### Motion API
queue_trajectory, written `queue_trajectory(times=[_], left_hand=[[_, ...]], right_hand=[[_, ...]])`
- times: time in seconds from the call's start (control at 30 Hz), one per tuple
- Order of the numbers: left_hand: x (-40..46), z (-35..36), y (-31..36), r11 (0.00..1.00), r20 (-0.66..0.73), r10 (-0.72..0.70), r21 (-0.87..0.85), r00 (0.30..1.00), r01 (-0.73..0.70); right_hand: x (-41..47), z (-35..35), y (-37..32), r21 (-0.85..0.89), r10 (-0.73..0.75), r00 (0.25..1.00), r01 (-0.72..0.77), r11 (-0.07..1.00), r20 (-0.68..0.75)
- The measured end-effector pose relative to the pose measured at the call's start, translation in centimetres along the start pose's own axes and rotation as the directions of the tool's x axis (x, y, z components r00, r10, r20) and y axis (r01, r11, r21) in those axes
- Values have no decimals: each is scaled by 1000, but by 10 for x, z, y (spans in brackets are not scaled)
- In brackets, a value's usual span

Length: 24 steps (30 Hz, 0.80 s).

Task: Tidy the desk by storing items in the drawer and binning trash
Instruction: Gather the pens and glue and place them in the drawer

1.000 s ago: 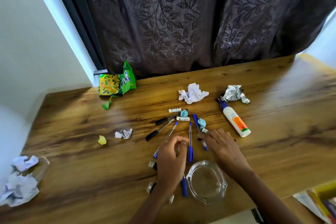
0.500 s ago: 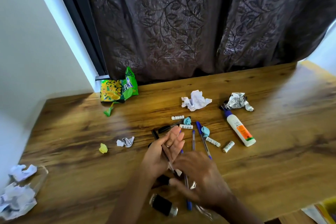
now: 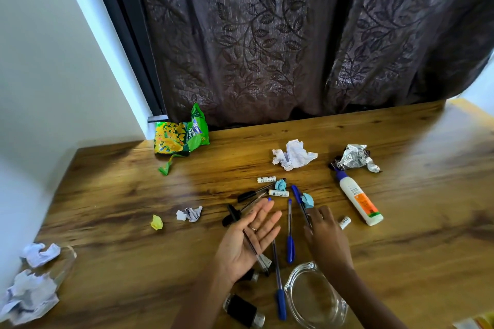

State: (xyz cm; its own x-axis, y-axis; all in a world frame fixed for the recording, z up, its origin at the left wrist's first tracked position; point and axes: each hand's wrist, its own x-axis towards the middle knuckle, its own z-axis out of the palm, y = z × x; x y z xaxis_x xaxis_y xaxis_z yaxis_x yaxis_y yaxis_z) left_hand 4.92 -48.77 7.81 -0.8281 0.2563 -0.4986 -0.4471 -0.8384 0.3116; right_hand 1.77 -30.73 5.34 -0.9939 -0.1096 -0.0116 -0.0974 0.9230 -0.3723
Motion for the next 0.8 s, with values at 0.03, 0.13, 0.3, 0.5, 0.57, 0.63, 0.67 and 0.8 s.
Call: queue_trajectory(times=[0.03,0.13,0.3,0.5,0.57,0.63,0.67,0.8], left_hand=[[0,-1,-1,1000,7,2,-2,1000,-2],[0,-2,-2,1000,18,8,2,1000,-8],[1,-4,-5,1000,16,12,26,1000,-13],[4,-8,-9,998,-23,8,58,1000,-7],[6,-7,-11,998,-26,26,55,999,-25],[7,-5,-11,996,-12,64,59,998,-63],[8,-4,-10,995,-3,82,59,997,-82],[6,-9,-5,995,-1,95,-24,995,-95]], right_hand=[[0,1,0,5,-6,1000,6,1000,-4],[-1,2,-1,30,-3,1000,3,1000,-11],[-1,1,1,363,133,991,-117,924,-19],[-15,-20,-28,687,162,987,-118,717,-1],[-25,-23,-44,689,20,997,-70,722,81],[-33,-21,-55,654,-123,985,15,756,120],[-35,-19,-58,630,-182,976,65,774,123],[-31,-22,-62,609,-266,945,100,787,189]])
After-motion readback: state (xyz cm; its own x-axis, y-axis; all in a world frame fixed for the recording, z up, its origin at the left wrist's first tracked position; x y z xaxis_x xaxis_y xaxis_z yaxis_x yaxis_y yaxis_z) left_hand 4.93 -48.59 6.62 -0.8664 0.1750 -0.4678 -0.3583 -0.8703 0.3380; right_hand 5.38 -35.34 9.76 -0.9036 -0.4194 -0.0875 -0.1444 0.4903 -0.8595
